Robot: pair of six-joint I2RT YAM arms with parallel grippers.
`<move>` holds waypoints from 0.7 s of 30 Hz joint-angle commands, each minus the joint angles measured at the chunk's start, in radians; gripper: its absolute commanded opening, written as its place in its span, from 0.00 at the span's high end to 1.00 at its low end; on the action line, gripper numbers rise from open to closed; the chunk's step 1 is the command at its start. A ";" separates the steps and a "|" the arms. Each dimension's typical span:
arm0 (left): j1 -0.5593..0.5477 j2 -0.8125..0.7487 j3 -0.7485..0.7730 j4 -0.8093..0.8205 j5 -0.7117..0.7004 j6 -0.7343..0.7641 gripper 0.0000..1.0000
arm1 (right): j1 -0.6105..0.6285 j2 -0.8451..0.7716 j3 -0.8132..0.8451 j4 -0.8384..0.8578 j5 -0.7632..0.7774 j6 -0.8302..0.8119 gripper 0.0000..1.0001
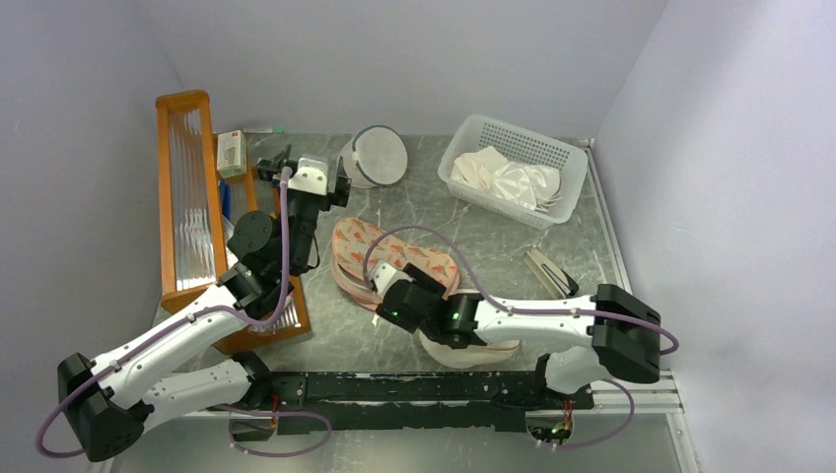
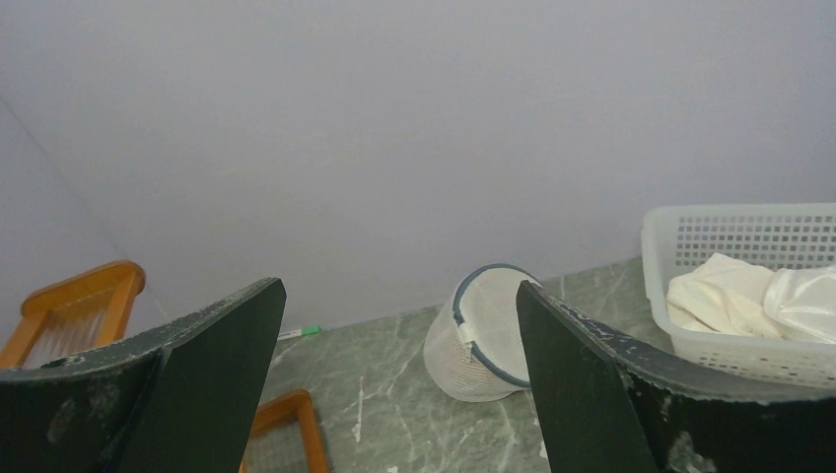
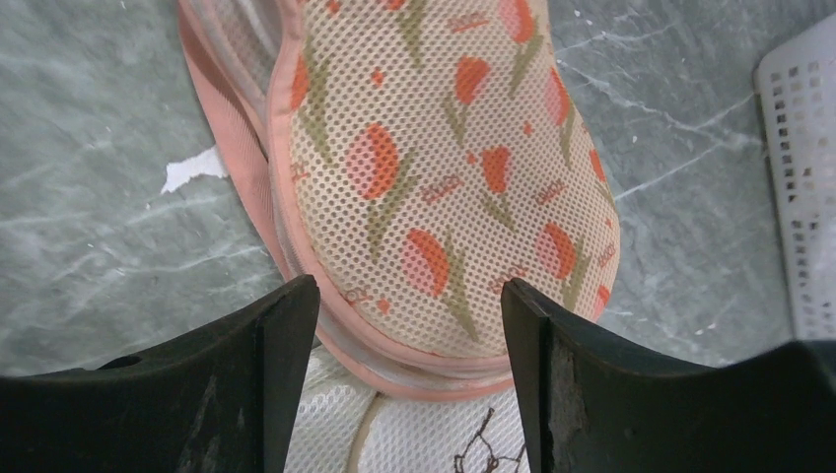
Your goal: Unzip the laundry bag and remove the bra
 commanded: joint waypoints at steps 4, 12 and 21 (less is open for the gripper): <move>0.038 0.002 0.006 0.029 -0.010 -0.013 0.01 | 0.041 0.086 0.027 0.097 0.095 -0.084 0.31; 0.058 -0.005 0.006 0.025 -0.005 -0.015 0.01 | 0.041 0.161 0.038 0.158 0.085 -0.116 0.33; 0.067 -0.002 0.013 0.012 0.007 -0.021 0.01 | 0.041 0.214 0.065 0.182 0.084 -0.121 0.43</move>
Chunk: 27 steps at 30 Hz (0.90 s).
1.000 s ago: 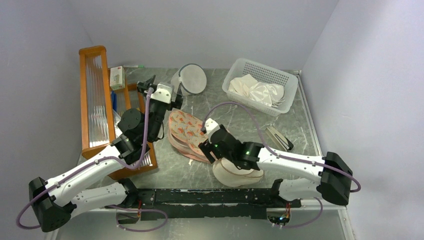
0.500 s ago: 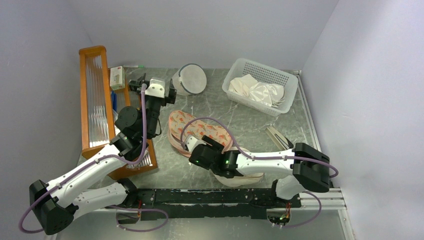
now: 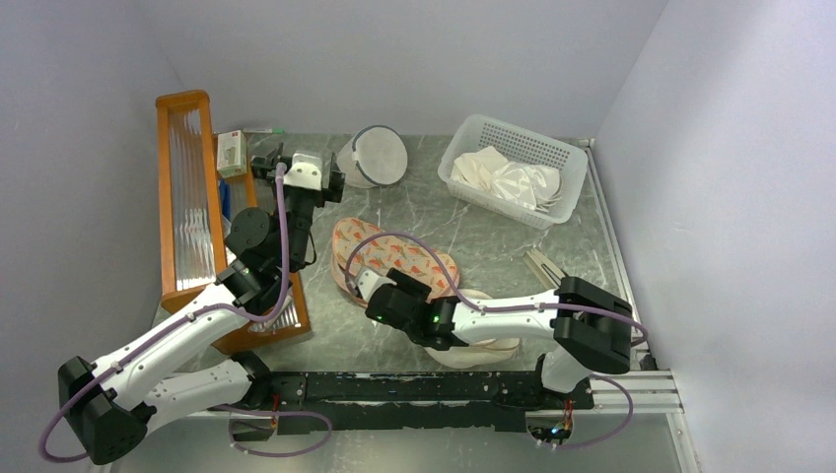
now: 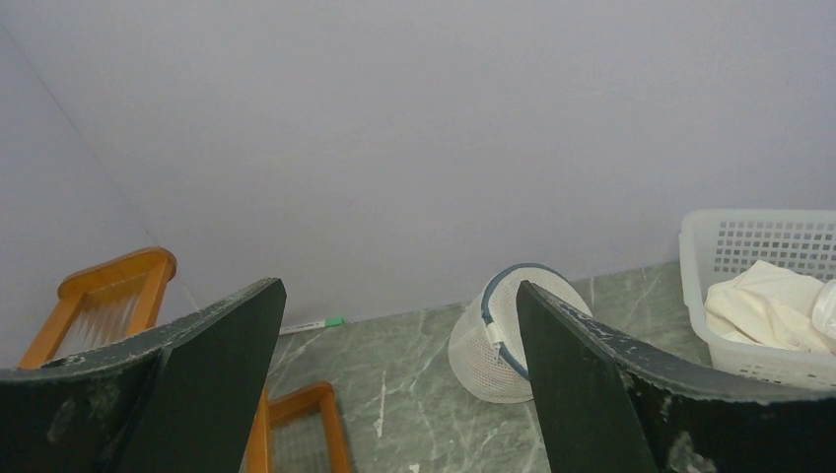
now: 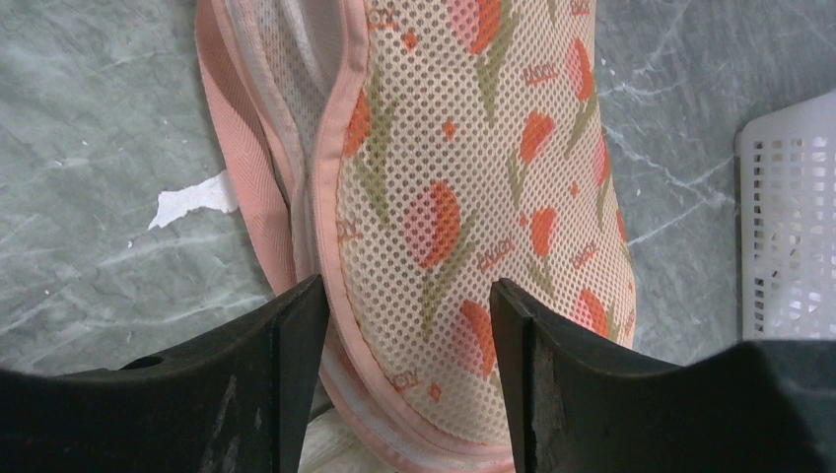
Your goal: Unzip the laundry bag and remove the bra
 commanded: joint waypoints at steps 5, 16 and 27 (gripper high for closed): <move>0.013 -0.005 0.015 0.005 0.011 -0.021 0.01 | 0.002 0.041 0.047 0.031 0.025 -0.008 0.54; 0.017 -0.013 0.023 -0.009 0.019 -0.031 0.01 | 0.000 -0.044 0.084 -0.012 0.016 0.001 0.96; 0.018 -0.028 0.017 0.002 0.006 -0.026 0.01 | -0.289 -0.199 0.071 0.062 -0.366 0.154 0.99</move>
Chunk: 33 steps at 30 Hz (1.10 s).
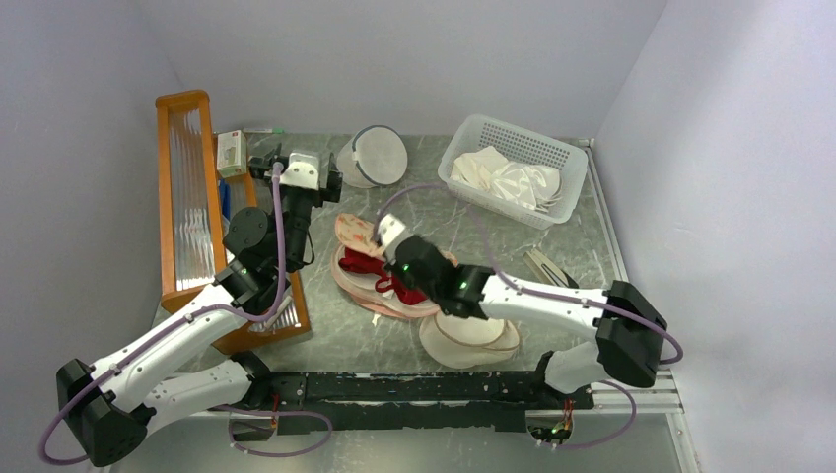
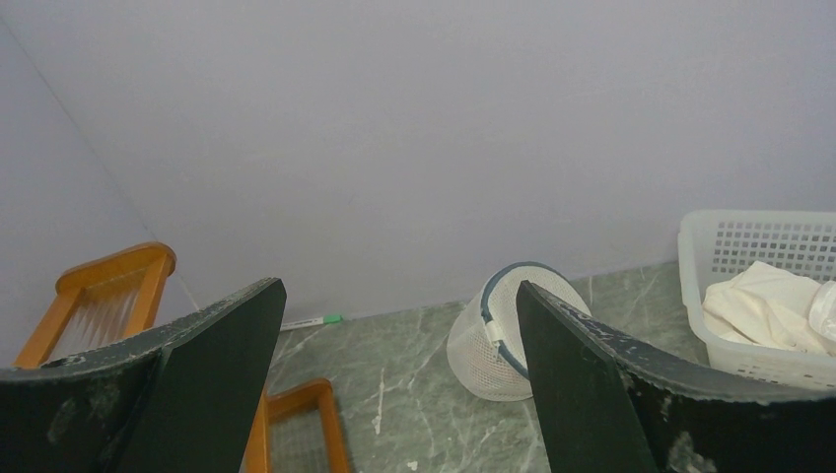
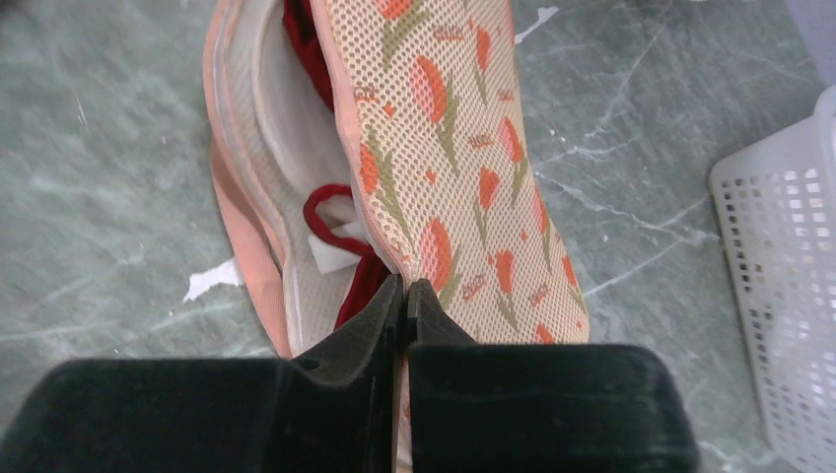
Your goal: Unzip the laundry bag and remove the bra
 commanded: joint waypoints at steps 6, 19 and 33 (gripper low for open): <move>0.009 -0.034 0.007 0.035 -0.018 0.000 0.01 | -0.403 -0.015 0.017 0.118 -0.453 0.235 0.99; 0.012 -0.030 0.006 0.037 -0.017 -0.003 0.01 | -0.568 0.219 0.256 -0.115 -0.093 0.308 0.64; 0.019 -0.009 0.016 0.014 -0.003 -0.021 0.01 | -0.606 -0.077 -0.022 -0.027 -0.397 0.372 0.13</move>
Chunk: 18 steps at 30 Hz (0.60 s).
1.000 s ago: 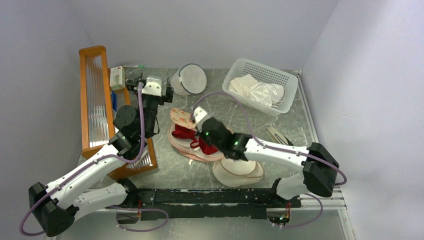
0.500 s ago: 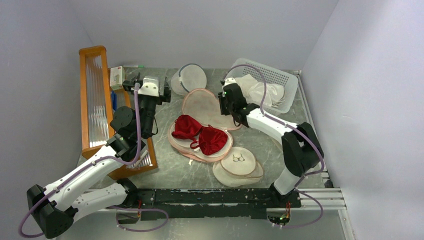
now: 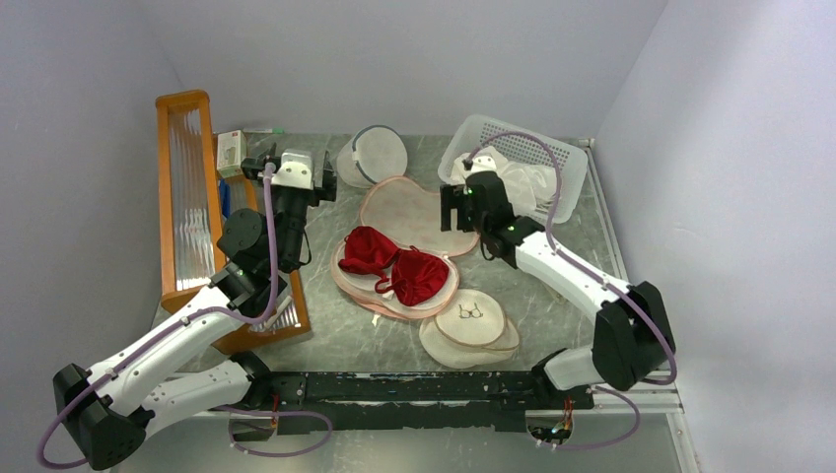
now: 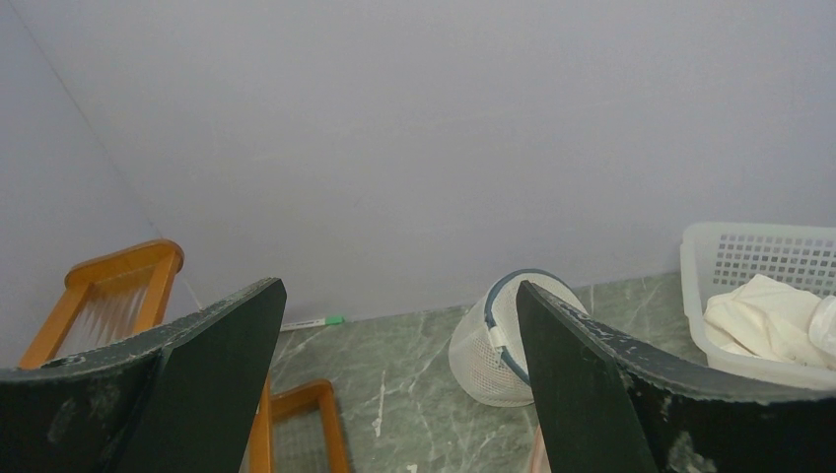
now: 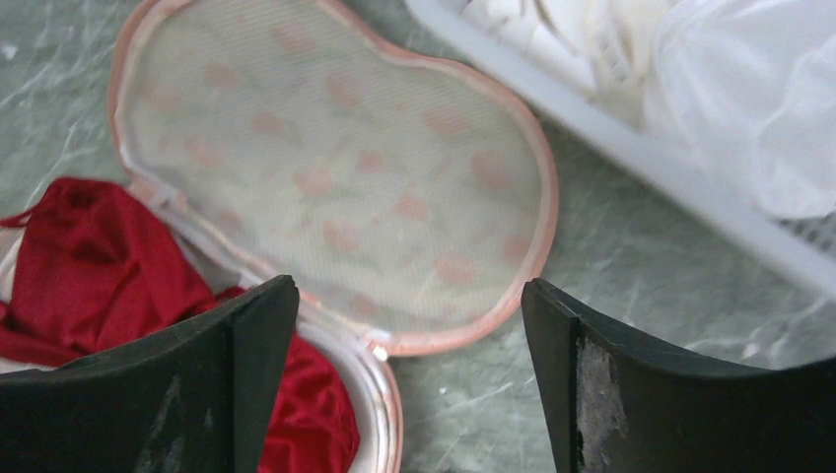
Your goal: Unzip the laundry bag and remove the bra
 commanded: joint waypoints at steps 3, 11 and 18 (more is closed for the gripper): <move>0.012 0.020 0.019 0.008 0.006 -0.009 0.01 | -0.010 -0.044 -0.141 0.081 -0.389 0.098 0.12; 0.012 0.048 0.022 -0.002 0.007 -0.002 0.01 | 0.202 0.023 -0.058 0.018 -0.315 -0.009 0.11; 0.012 0.052 0.022 -0.003 0.008 0.001 0.01 | 0.169 0.231 0.117 0.056 -0.342 0.071 0.03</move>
